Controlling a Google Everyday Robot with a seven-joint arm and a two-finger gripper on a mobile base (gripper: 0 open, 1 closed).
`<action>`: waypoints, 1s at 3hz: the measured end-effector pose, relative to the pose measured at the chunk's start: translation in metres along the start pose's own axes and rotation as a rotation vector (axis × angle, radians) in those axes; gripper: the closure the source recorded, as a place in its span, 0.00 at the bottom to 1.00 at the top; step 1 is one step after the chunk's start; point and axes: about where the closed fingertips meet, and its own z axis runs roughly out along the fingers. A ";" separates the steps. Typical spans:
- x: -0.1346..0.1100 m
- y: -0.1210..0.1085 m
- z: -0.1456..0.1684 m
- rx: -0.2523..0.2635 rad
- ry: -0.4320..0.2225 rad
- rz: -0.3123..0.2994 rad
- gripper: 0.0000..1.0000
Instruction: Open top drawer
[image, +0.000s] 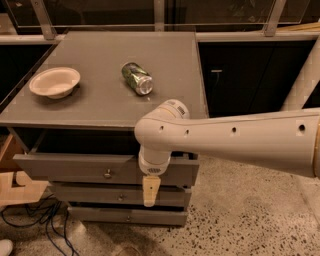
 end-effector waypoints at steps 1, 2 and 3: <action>0.000 0.000 0.000 0.000 0.000 0.000 0.26; 0.000 0.000 0.000 0.000 0.000 0.000 0.50; 0.000 0.000 0.000 0.000 0.000 0.000 0.74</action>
Offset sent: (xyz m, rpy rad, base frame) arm 0.0000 0.0000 0.0000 0.0000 0.0000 0.0000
